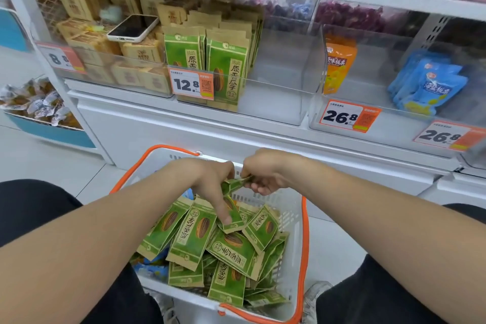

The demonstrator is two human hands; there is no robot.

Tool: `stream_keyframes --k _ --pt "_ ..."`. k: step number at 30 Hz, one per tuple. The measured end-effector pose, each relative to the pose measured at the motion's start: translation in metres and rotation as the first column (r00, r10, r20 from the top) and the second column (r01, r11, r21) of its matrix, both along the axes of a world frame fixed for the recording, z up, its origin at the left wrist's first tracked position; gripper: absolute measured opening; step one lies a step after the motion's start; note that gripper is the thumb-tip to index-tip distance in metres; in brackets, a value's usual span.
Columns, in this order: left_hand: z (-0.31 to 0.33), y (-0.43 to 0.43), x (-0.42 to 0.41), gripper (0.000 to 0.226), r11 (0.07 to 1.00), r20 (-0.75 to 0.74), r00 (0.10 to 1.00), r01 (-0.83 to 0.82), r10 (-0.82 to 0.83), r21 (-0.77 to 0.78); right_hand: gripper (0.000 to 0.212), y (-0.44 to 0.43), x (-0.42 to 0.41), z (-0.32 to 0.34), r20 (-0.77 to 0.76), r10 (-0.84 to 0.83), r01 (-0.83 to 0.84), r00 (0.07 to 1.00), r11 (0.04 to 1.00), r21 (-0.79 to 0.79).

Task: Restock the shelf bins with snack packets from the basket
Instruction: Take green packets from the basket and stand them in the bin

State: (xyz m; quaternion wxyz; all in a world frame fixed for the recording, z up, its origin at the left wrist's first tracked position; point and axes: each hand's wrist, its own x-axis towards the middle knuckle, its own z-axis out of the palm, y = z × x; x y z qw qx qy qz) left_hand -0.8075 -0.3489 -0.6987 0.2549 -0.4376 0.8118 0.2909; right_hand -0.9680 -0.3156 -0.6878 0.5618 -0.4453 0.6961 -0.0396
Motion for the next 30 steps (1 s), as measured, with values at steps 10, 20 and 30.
stream_keyframes --k 10,20,30 --pt "0.033 -0.005 -0.017 0.036 0.791 -0.934 0.209 -0.602 0.29 0.11 0.06 -0.011 -0.018 0.05 0.181 -0.385 0.396 0.905 0.607 -0.689" --pt "0.068 -0.016 -0.045 0.028 0.516 -0.823 -0.39 -0.644 0.413 0.565 0.042 -0.015 -0.003 0.062 -0.208 -0.287 -0.083 0.935 0.394 -0.915" --pt "0.102 -0.039 -0.04 0.018 0.505 -0.936 0.284 -0.851 0.208 -0.146 0.041 -0.063 -0.041 0.107 -0.03 -0.512 0.15 0.859 0.307 -0.94"
